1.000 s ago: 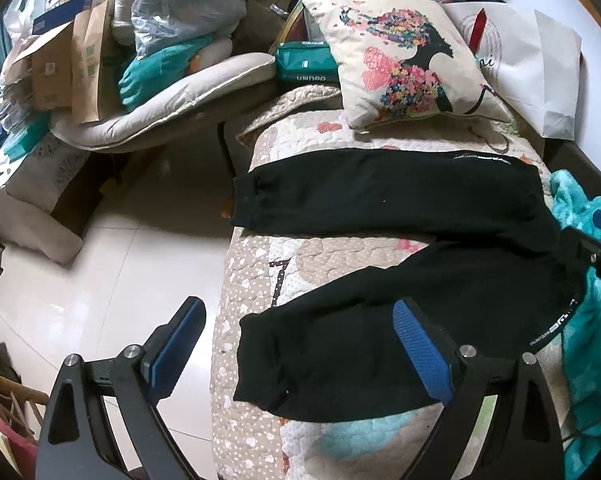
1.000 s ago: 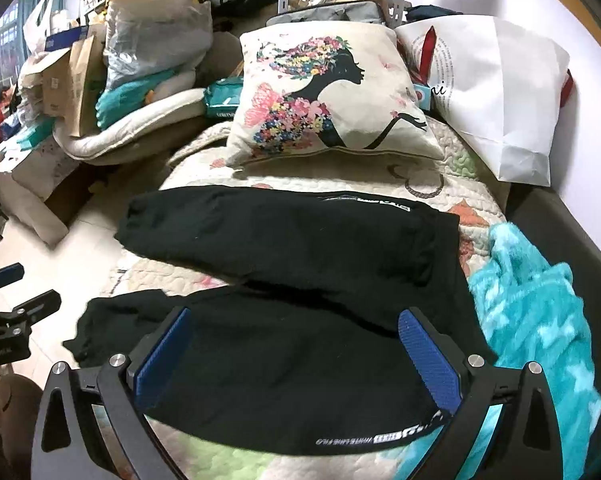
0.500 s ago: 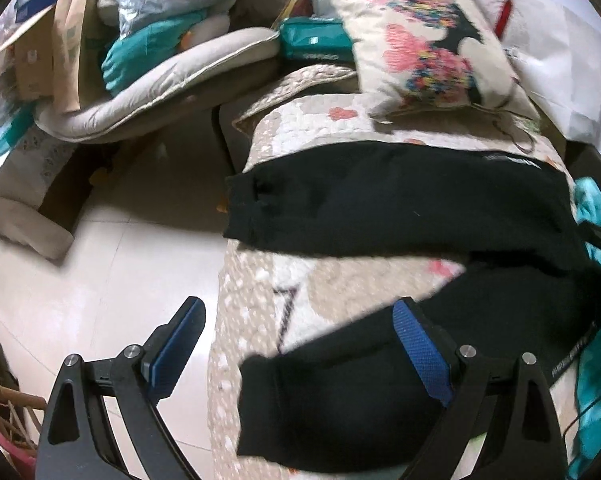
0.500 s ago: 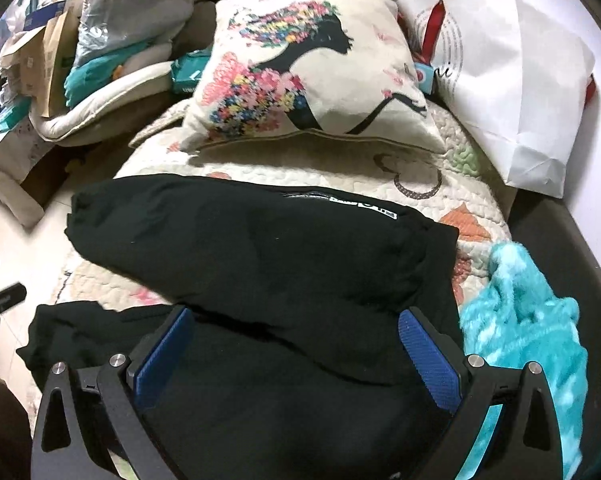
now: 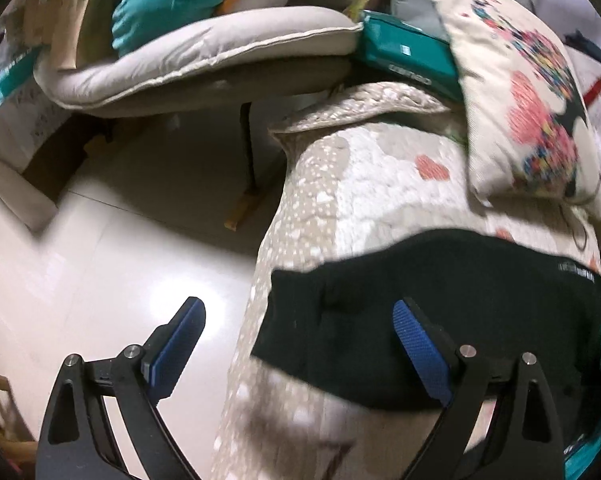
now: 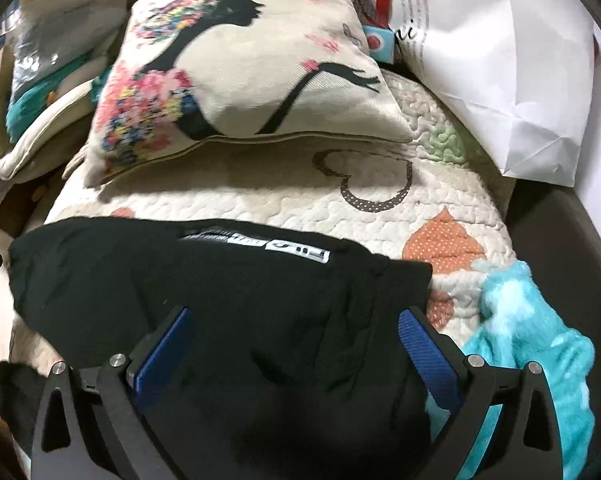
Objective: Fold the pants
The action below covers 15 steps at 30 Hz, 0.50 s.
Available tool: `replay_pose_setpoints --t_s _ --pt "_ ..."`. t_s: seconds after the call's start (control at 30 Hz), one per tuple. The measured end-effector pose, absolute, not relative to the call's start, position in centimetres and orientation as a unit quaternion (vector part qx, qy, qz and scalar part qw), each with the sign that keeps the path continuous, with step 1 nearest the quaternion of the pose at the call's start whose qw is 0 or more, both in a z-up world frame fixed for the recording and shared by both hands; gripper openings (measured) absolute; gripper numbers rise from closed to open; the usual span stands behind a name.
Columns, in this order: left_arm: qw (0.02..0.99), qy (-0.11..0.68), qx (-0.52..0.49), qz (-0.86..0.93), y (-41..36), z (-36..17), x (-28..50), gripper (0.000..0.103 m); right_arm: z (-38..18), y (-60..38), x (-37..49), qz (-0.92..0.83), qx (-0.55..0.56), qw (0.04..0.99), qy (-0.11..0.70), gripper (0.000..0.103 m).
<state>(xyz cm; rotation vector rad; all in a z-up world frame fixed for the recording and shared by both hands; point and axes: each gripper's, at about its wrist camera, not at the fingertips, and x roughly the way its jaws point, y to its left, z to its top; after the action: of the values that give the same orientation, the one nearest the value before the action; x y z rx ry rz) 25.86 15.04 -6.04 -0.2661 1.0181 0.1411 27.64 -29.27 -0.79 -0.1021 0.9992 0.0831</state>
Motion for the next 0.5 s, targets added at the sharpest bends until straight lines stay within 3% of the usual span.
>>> replay_pose_setpoints --t_s 0.27,0.5 --pt "0.866 0.468 -0.174 0.037 17.4 -8.4 30.0 0.095 -2.7 -27.7 31.8 0.072 -0.109 0.867 0.481 0.103" --pt "0.857 0.498 -0.131 -0.025 14.9 -10.7 33.6 0.095 -4.0 -23.3 34.8 0.124 -0.219 0.845 0.472 0.103"
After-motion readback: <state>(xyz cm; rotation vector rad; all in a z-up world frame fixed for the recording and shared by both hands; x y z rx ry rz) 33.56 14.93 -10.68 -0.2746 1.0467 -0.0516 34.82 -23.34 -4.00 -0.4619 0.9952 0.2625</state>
